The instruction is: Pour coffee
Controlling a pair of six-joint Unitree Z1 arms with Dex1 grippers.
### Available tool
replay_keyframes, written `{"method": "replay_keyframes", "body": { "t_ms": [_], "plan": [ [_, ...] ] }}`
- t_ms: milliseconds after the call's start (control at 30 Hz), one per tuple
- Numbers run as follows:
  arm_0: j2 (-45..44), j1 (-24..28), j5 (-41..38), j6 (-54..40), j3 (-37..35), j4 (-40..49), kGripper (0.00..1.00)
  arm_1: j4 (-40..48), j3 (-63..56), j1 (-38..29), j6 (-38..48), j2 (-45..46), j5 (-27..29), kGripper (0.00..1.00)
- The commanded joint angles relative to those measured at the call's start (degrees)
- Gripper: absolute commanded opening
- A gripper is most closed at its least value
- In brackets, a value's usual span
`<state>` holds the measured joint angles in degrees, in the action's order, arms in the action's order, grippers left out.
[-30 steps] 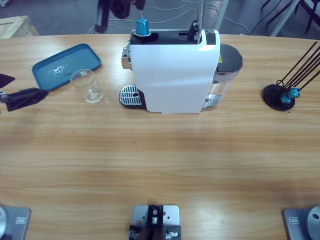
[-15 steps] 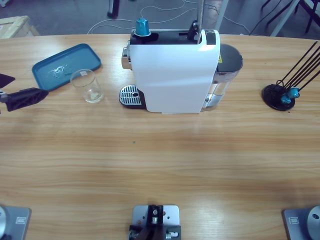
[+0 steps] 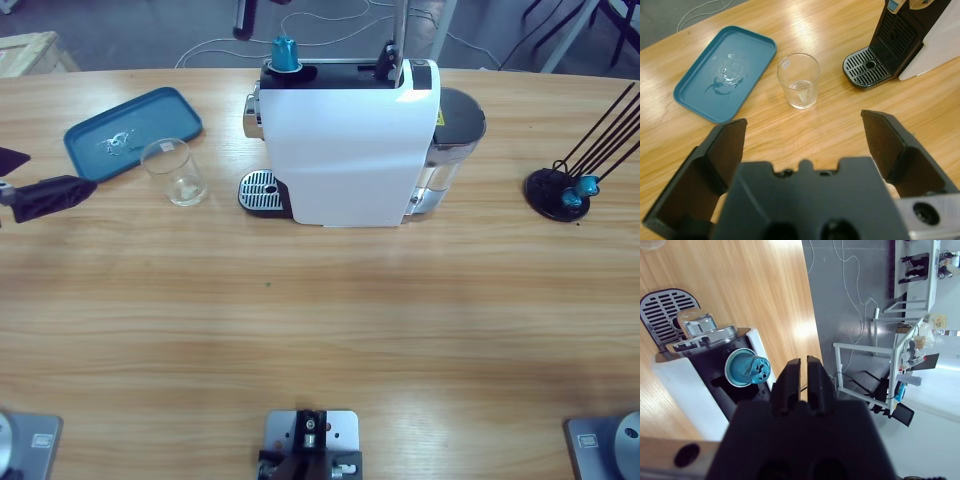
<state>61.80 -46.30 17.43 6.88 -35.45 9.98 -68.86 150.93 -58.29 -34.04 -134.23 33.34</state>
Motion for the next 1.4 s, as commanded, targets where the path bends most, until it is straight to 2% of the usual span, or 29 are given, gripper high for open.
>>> {"method": "replay_keyframes", "body": {
  "t_ms": [33, 433, 800, 1033, 1200, 1400],
  "plan": [
    [1.6, -0.3, -0.6, -0.3, 1.9, -0.8, 0.977, 0.4, 24.4, 0.5, 0.5, -4.6, -0.1, 0.0],
    [1.7, -0.3, -0.6, -0.3, 1.9, -0.9, 0.977, 0.4, 24.6, -0.1, 1.4, -5.2, -1.0, 0.0],
    [1.6, -0.3, -0.6, -0.3, 1.9, -0.9, 0.977, -5.0, 24.0, -1.7, 3.1, -3.8, -0.5, 0.0],
    [1.7, -0.3, -0.6, -0.3, 1.8, -0.9, 0.977, -7.1, 21.2, -1.4, 3.8, 0.3, 4.1, 0.0],
    [1.7, -0.3, -0.6, -0.3, 1.8, -0.9, 0.977, -4.5, 21.0, -0.7, 1.8, 2.7, 7.3, 0.0],
    [1.9, -0.3, -0.7, -0.3, 1.8, -1.0, 0.977, -2.0, 21.1, -3.1, 0.1, 6.2, 7.4, 0.0]
  ]
}}
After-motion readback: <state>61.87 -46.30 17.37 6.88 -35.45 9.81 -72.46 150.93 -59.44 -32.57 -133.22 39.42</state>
